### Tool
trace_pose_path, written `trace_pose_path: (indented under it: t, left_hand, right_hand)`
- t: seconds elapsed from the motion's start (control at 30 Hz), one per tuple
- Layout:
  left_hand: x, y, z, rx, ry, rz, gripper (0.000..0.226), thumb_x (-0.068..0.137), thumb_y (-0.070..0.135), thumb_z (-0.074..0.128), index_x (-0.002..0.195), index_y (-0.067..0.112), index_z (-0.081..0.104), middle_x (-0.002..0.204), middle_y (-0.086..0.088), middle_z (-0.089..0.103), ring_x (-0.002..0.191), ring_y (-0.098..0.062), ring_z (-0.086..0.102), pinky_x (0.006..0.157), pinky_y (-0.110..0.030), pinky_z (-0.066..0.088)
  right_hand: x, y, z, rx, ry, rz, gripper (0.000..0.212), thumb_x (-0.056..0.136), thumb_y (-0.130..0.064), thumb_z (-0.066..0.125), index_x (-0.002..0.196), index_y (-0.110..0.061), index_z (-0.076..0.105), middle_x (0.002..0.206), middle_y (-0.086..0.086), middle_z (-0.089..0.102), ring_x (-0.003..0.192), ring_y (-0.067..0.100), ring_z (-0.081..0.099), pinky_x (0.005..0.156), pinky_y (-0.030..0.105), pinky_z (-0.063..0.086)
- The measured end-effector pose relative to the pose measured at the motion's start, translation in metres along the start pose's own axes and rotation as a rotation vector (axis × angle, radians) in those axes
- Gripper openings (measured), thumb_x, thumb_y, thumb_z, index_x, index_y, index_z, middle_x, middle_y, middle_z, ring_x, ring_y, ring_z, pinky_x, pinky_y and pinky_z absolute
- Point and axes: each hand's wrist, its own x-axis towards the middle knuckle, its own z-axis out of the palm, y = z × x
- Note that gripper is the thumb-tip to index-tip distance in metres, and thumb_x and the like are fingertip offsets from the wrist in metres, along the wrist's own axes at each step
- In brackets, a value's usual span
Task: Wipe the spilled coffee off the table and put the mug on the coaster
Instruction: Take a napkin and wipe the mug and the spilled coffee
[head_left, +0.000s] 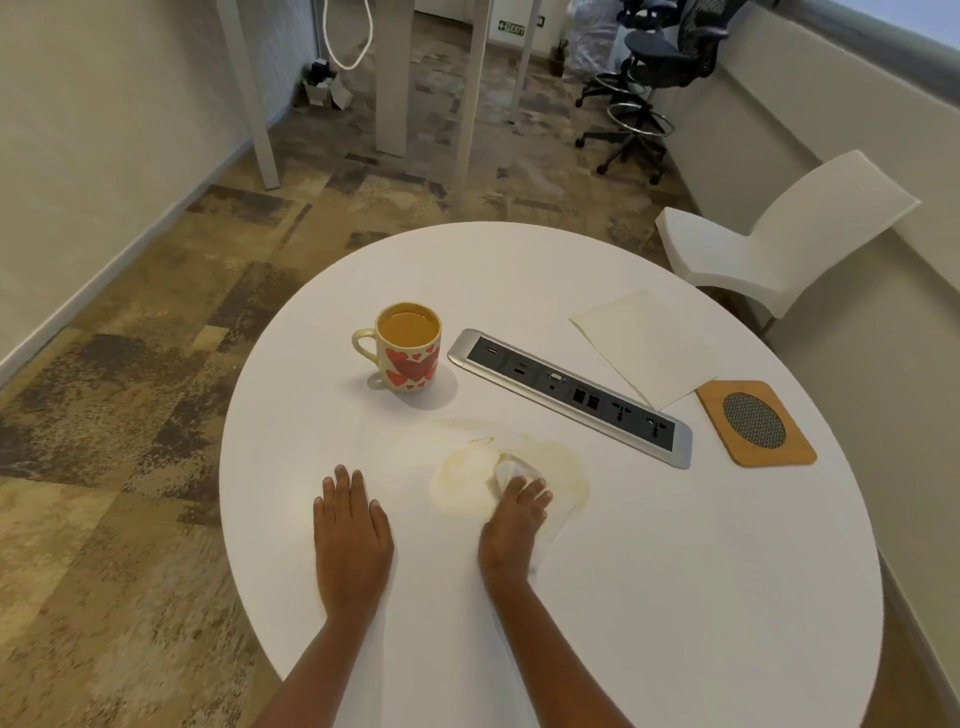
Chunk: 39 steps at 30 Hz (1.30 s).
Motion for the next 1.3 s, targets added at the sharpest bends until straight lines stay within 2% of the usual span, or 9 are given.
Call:
trace_pose_path:
  t: [0.2,0.3,0.37,0.47,0.67,0.9,0.97,1.1,1.3]
  left_hand:
    - [0.001,-0.006,-0.003,-0.058,-0.012,0.010,0.049,0.086,0.010,0.024,0.114,-0.016,0.054,0.120,-0.036,0.056,0.110,-0.051,0.054,0.093,-0.060,0.043]
    - [0.001,-0.011,-0.005,-0.146,-0.024,0.023,0.038,0.085,-0.002,0.035,0.114,-0.018,0.052,0.119,-0.037,0.055,0.111,-0.052,0.053,0.094,-0.062,0.040]
    - [0.004,-0.013,-0.007,-0.254,-0.036,0.004,0.037,0.088,-0.006,0.037,0.123,-0.015,0.046,0.129,-0.035,0.049,0.122,-0.049,0.046,0.103,-0.059,0.033]
    - [0.006,-0.013,-0.011,-0.337,-0.035,-0.008,0.040,0.089,-0.009,0.039,0.129,-0.010,0.041,0.138,-0.029,0.042,0.132,-0.043,0.035,0.112,-0.051,0.024]
    - [0.008,0.018,-0.012,-0.479,-0.115,0.075,0.042,0.092,-0.003,0.038,0.134,-0.001,0.039,0.144,-0.019,0.039,0.138,-0.032,0.029,0.113,-0.042,0.025]
    - [-0.004,0.090,0.005,-0.583,-0.322,0.207,0.040,0.096,0.007,0.034,0.136,0.007,0.038,0.148,-0.011,0.036,0.140,-0.023,0.027,0.111,-0.029,0.023]
    - [-0.014,0.112,0.012,-0.611,-0.379,0.266,0.039,0.097,0.008,0.034,0.136,0.008,0.039,0.147,-0.010,0.038,0.139,-0.021,0.028,0.110,-0.025,0.021]
    - [-0.036,0.157,0.028,-0.616,-0.463,0.371,0.038,0.097,0.011,0.034,0.134,0.008,0.041,0.145,-0.009,0.041,0.138,-0.020,0.031,0.111,-0.026,0.022]
    - [-0.080,0.231,0.059,-0.621,-0.601,0.459,0.036,0.097,0.014,0.035,0.132,0.009,0.045,0.140,-0.008,0.047,0.134,-0.021,0.038,0.111,-0.031,0.027]
  right_hand:
    - [-0.022,-0.062,0.014,0.159,-0.095,-0.045,0.059,0.093,0.011,0.025,0.146,-0.002,0.005,0.157,0.019,0.001,0.146,0.033,-0.001,0.119,0.036,0.013]
    - [-0.023,-0.081,0.004,0.562,-0.072,0.000,0.058,0.093,0.009,0.028,0.147,-0.010,0.017,0.153,0.013,0.026,0.142,0.029,0.025,0.115,0.032,0.026]
    - [-0.022,-0.088,-0.009,0.930,-0.038,0.141,0.052,0.091,0.008,0.027,0.140,-0.006,0.035,0.130,0.013,0.052,0.117,0.027,0.051,0.096,0.030,0.044]
    - [-0.019,-0.080,-0.030,1.372,-0.005,0.268,0.042,0.088,0.011,0.027,0.122,0.004,0.052,0.088,0.009,0.057,0.075,0.019,0.053,0.062,0.023,0.047]
    - [-0.027,-0.032,-0.065,1.885,0.029,0.284,0.038,0.091,0.014,0.026,0.118,0.005,0.052,0.083,0.011,0.059,0.074,0.024,0.056,0.050,0.020,0.055]
    - [-0.036,0.034,-0.081,2.017,0.103,0.361,0.025,0.096,-0.001,0.035,0.112,-0.001,0.054,0.090,0.012,0.062,0.080,0.024,0.058,0.090,0.039,0.044]
    - [-0.039,0.059,-0.087,2.045,0.151,0.380,0.022,0.097,-0.002,0.036,0.105,0.001,0.057,0.087,0.013,0.064,0.077,0.025,0.061,0.086,0.037,0.048]
    - [-0.043,0.113,-0.104,2.099,0.247,0.380,0.029,0.096,-0.001,0.036,0.084,-0.002,0.062,0.062,0.007,0.073,0.055,0.016,0.070,0.053,0.025,0.059]
    - [-0.046,0.212,-0.139,2.130,0.377,0.382,0.031,0.097,-0.002,0.033,0.086,-0.006,0.061,0.069,0.007,0.070,0.066,0.020,0.068,0.053,0.022,0.058]
